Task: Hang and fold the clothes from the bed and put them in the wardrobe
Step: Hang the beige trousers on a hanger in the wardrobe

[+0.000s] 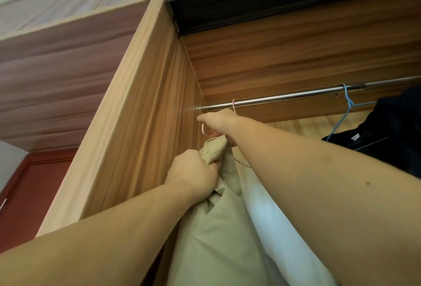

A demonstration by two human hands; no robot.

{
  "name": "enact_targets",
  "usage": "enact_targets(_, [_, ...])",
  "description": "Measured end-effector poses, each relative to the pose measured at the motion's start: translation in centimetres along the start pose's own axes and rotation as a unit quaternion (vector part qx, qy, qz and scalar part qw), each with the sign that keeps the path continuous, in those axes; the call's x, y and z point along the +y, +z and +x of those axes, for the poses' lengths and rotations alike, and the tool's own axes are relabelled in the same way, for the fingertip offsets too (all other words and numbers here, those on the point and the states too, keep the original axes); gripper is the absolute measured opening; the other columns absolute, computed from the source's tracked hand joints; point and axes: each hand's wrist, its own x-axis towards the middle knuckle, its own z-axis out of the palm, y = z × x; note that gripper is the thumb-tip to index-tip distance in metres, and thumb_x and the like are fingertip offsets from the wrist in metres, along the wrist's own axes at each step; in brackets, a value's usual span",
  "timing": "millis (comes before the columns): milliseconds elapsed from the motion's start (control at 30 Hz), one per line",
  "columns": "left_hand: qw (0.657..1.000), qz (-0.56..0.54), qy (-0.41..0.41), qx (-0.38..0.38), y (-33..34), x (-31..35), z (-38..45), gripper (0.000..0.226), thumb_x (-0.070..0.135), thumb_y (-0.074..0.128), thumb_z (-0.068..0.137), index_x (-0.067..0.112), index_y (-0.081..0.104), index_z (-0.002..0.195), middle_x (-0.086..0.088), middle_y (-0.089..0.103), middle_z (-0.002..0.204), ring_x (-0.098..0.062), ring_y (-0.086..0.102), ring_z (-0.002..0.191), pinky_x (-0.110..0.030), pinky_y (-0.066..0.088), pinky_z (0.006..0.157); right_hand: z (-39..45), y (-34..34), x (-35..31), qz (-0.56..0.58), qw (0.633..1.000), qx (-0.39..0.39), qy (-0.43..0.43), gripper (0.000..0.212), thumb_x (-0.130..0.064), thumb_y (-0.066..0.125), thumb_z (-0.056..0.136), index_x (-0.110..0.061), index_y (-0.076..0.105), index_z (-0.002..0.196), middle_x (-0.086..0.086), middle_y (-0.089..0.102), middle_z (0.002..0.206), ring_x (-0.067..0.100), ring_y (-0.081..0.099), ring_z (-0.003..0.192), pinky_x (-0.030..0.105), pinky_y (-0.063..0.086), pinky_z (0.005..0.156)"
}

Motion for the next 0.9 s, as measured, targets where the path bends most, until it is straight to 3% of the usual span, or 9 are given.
enact_targets(100, [1.0,-0.004,0.015,-0.014,0.4,-0.1,0.2,0.023,0.04,0.059,0.09,0.017,0.059,0.087,-0.003,0.06,0.085,-0.024,0.055,0.078,-0.027,0.038,0.065,-0.2,-0.1,-0.1,-0.103,0.993,-0.044,0.022,0.026,-0.016,0.038,0.099,-0.003,0.06,0.095,0.011,0.059,0.108,0.023,0.053,0.087,0.03,0.046,0.074])
enact_targets(167, [0.999,-0.018,0.022,-0.023,0.5,0.1,0.2,0.02,0.038,0.059,0.09,0.019,0.058,0.084,-0.001,0.059,0.083,-0.023,0.054,0.076,-0.027,0.038,0.064,-0.5,-0.3,0.3,-0.111,0.993,-0.006,0.028,0.029,-0.014,0.035,0.096,-0.004,0.06,0.085,0.011,0.06,0.093,0.023,0.055,0.076,0.029,0.043,0.07])
enact_targets(233, [0.999,-0.029,0.029,-0.028,0.5,0.2,0.1,0.02,0.037,0.06,0.09,0.021,0.055,0.08,0.002,0.056,0.078,-0.02,0.052,0.072,-0.026,0.038,0.061,-0.6,-0.8,0.6,-0.123,0.991,0.044,0.018,0.026,-0.012,0.034,0.097,-0.006,0.053,0.08,0.013,0.06,0.103,0.027,0.059,0.095,0.03,0.04,0.077])
enact_targets(333, [0.998,-0.045,0.033,-0.029,0.5,0.6,0.0,0.021,0.04,0.06,0.09,0.019,0.056,0.087,-0.001,0.058,0.086,-0.024,0.055,0.081,-0.028,0.04,0.068,-0.4,-1.7,1.2,-0.081,0.989,0.124,-0.001,0.027,-0.009,0.039,0.096,-0.002,0.058,0.115,0.021,0.058,0.127,0.036,0.056,0.118,0.035,0.045,0.085])
enact_targets(467, [0.998,-0.058,0.025,-0.028,0.4,0.9,-0.2,0.024,0.041,0.061,0.09,0.018,0.056,0.088,-0.004,0.06,0.093,-0.028,0.06,0.088,-0.029,0.043,0.071,-0.7,-3.0,3.5,-0.099,0.968,0.228,0.013,0.033,-0.019,0.042,0.095,-0.002,0.061,0.115,0.015,0.065,0.107,0.031,0.057,0.084,0.03,0.043,0.074])
enact_targets(567, [0.998,-0.056,0.022,-0.028,0.5,1.0,-0.4,0.025,0.044,0.061,0.089,0.019,0.056,0.086,-0.005,0.062,0.094,-0.03,0.062,0.094,-0.03,0.045,0.073,-1.8,-3.5,6.0,-0.09,0.96,0.262,0.029,0.037,-0.026,0.038,0.094,-0.006,0.063,0.112,0.013,0.066,0.11,0.034,0.061,0.094,0.033,0.047,0.084])
enact_targets(700, [0.998,-0.055,0.014,-0.029,0.6,0.9,-0.5,0.033,0.047,0.061,0.088,0.014,0.061,0.092,-0.008,0.066,0.098,-0.03,0.063,0.093,-0.032,0.048,0.073,-3.5,-4.8,9.9,-0.076,0.968,0.224,0.081,0.026,-0.024,0.048,0.086,-0.005,0.064,0.094,0.013,0.07,0.089,0.026,0.063,0.073,0.029,0.049,0.061])
enact_targets(833, [0.998,-0.057,0.011,-0.026,0.7,0.8,-1.1,0.035,0.048,0.061,0.088,0.014,0.061,0.093,-0.01,0.065,0.098,-0.032,0.062,0.093,-0.031,0.044,0.071,-4.2,-6.8,11.8,-0.002,0.965,0.185,0.187,0.024,-0.014,0.047,0.094,-0.001,0.056,0.113,0.008,0.053,0.072,0.018,0.048,0.057,0.025,0.038,0.048])
enact_targets(900, [0.997,-0.067,0.013,-0.034,0.7,0.8,-1.5,0.035,0.047,0.061,0.089,0.013,0.062,0.09,-0.008,0.065,0.094,-0.029,0.061,0.088,-0.03,0.043,0.069,-5.3,-7.3,12.8,0.008,0.961,0.201,0.192,0.024,-0.018,0.046,0.094,-0.002,0.056,0.109,0.008,0.049,0.07,0.019,0.044,0.054,0.027,0.036,0.047])
